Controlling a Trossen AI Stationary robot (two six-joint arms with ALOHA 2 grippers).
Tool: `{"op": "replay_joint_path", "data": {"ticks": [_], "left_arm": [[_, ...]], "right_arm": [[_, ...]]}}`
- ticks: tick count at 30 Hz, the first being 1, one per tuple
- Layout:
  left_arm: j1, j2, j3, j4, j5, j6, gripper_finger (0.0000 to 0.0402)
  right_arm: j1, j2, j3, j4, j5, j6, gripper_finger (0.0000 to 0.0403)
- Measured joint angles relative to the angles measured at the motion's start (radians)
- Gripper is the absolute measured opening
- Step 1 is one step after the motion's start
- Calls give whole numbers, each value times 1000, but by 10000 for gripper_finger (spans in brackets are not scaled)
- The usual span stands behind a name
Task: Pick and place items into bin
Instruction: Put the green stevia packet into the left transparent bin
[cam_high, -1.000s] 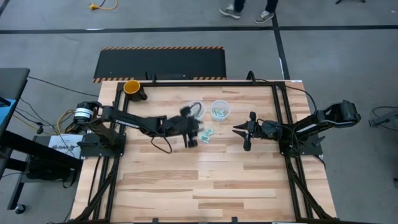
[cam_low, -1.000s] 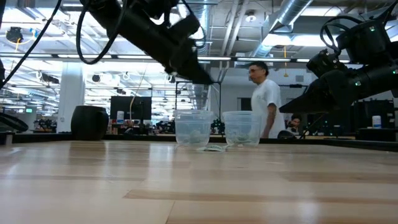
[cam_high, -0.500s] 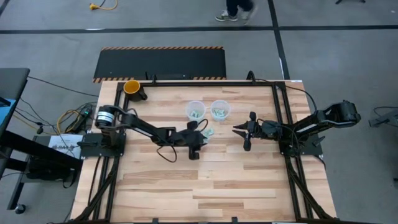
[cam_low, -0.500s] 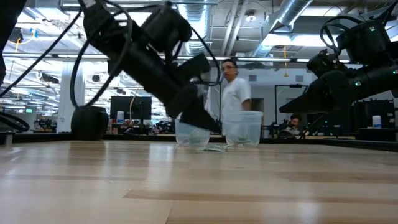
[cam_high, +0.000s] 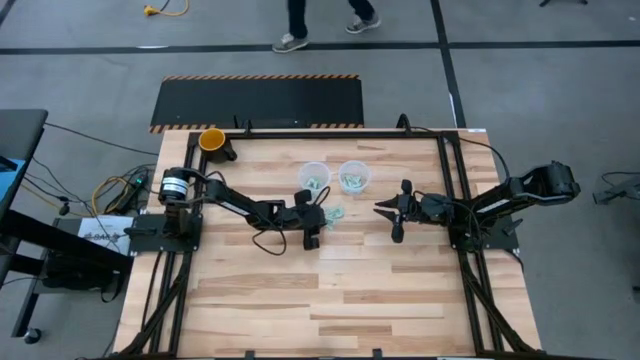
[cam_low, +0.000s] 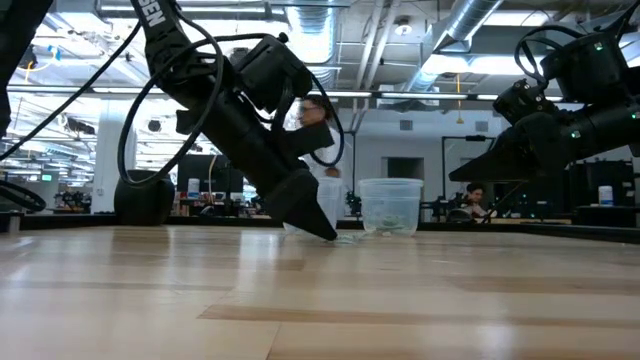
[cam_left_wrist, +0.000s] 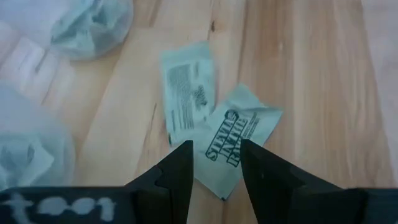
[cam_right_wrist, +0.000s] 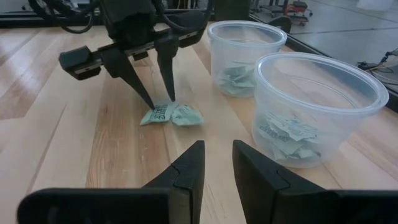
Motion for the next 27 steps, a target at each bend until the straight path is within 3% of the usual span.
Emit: {"op": "replay_joint_path", "data": {"ticks": [16, 27], "left_arm": [[-6, -1, 0, -12, 10, -19, 121], [-25, -1, 0, -15, 10, -21, 57]], "right_arm": [[0, 0, 0, 0, 0, 0, 75], [0, 0, 0, 0, 0, 0, 75]]}}
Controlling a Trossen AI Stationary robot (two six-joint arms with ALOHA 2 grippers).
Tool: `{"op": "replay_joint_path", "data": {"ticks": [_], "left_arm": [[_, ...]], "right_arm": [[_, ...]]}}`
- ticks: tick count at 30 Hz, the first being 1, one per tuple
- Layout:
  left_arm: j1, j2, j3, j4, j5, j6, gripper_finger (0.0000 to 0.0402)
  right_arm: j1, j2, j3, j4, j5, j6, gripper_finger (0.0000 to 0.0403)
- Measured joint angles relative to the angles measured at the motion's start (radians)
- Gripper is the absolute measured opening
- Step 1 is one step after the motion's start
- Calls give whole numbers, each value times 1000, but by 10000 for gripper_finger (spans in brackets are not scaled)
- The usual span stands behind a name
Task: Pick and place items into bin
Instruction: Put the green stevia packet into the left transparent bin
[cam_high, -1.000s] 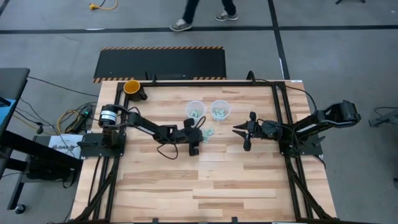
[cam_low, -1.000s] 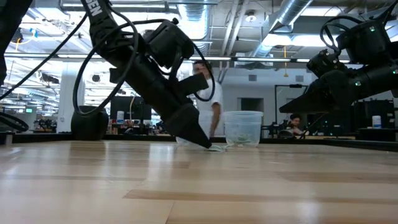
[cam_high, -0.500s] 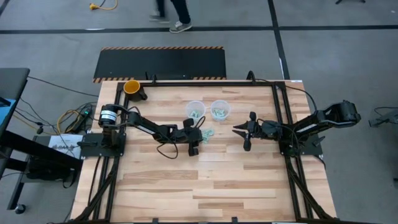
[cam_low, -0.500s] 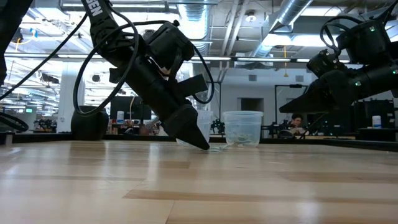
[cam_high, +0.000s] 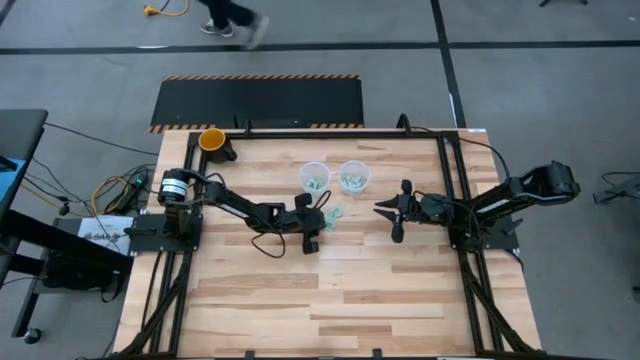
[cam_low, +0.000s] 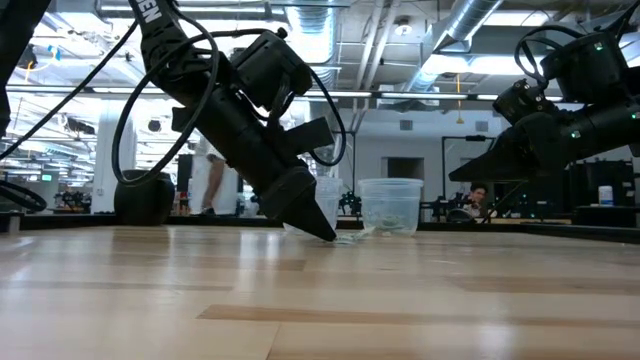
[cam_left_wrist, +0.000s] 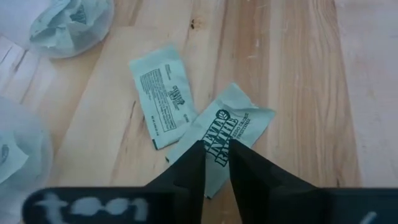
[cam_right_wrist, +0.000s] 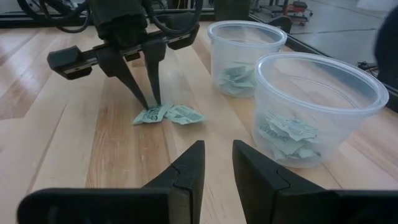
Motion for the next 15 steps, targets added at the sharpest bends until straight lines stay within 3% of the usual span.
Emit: {"op": "replay_joint_path", "data": {"ticks": [10, 15], "left_arm": [[0, -1, 0, 1, 0, -1, 4], [0, -1, 0, 1, -1, -1, 2]], "right_arm": [[0, 0, 0, 0, 0, 0, 75], [0, 0, 0, 0, 0, 0, 75]]}}
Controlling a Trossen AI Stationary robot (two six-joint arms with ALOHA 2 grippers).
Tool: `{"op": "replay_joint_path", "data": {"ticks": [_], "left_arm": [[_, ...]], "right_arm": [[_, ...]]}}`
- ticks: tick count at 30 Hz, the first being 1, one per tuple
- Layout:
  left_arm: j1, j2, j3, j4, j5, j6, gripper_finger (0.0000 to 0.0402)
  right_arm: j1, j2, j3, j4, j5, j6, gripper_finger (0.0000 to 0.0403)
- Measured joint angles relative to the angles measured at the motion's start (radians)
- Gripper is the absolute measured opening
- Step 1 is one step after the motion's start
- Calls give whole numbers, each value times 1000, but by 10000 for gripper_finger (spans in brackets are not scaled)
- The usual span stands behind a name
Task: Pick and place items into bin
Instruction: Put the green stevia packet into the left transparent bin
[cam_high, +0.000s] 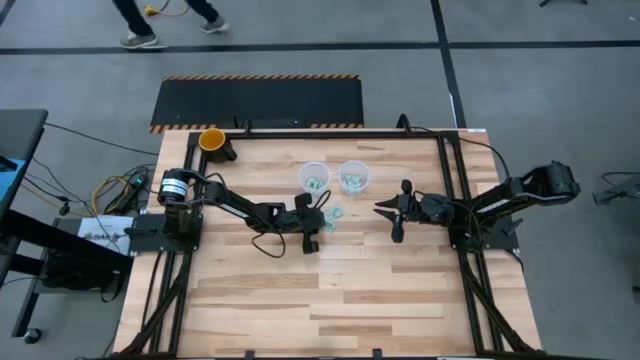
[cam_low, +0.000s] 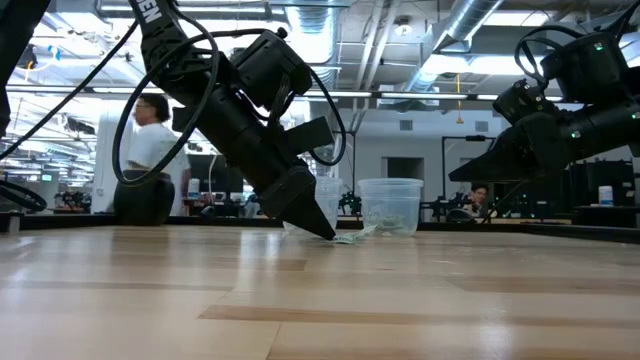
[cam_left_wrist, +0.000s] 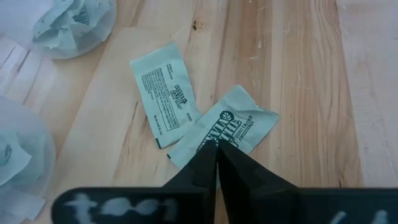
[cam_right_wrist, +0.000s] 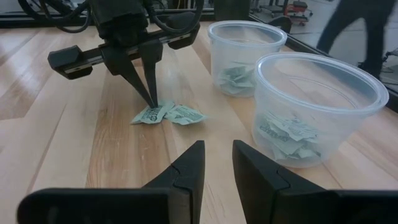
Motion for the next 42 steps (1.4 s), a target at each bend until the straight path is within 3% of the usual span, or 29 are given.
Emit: {"op": "replay_joint_path", "data": {"ticks": [10, 29, 37, 42], "left_arm": [[0, 0, 0, -1, 3, -19, 10], [0, -1, 0, -5, 8, -30, 116], [-1, 53, 4, 48, 9, -71, 111], [-1, 92, 7, 97, 19, -82, 75]], "right_arm": [[0, 0, 0, 0, 0, 0, 75], [0, 0, 0, 0, 0, 0, 75], [0, 0, 0, 1, 0, 0, 75], [0, 0, 1, -6, 0, 0, 75]]}}
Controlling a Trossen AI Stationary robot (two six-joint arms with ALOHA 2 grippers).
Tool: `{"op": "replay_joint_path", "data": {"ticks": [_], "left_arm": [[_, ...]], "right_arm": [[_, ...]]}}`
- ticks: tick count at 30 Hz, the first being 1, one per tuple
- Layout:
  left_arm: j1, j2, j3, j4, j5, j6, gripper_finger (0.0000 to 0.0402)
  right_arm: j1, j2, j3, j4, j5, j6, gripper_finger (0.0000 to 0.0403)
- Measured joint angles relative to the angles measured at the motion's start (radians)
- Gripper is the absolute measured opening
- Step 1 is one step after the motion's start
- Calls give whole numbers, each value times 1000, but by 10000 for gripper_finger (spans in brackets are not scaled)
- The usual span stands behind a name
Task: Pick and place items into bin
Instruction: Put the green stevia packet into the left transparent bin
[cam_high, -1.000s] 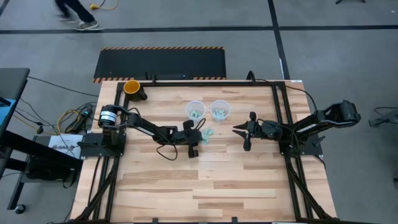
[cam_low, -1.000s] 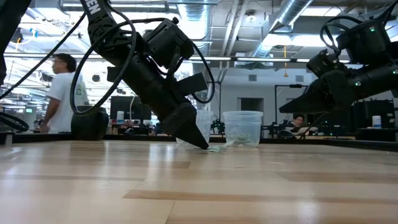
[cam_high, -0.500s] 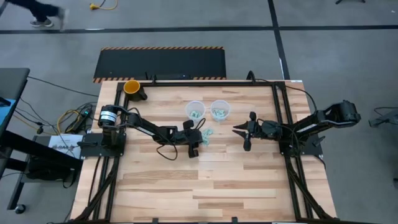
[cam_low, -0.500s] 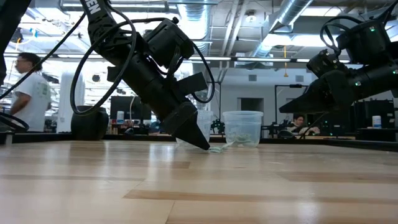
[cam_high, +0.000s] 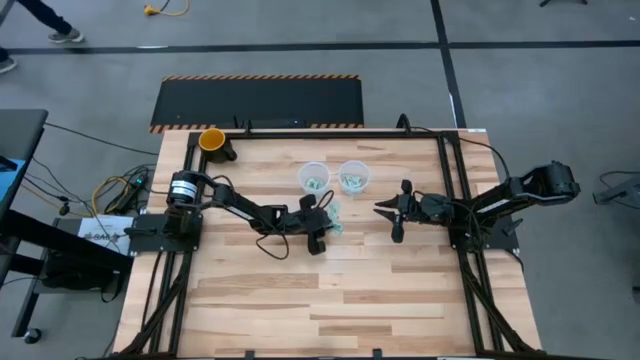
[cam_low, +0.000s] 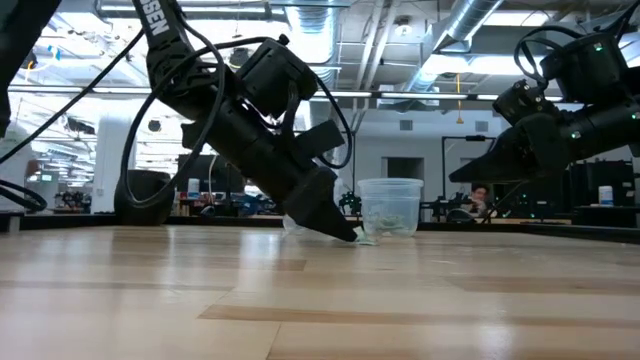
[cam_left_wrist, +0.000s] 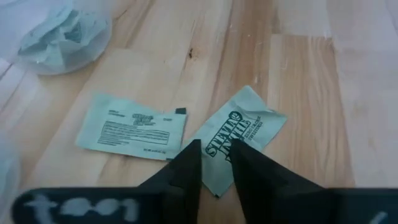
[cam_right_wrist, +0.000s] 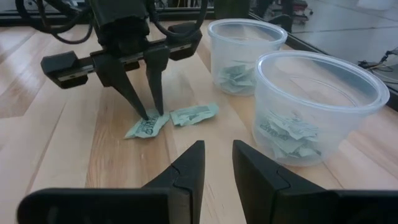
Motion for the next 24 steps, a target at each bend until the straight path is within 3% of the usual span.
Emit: {"op": "replay_joint_path", "data": {"ticks": [6, 24], "left_arm": [[-1, 9, -3, 17, 10, 14, 10], [-63, -3, 13, 56, -21, 93, 1]], "right_arm": [[0, 0, 0, -2, 0, 0, 75], [0, 0, 0, -3, 0, 0, 75]]}}
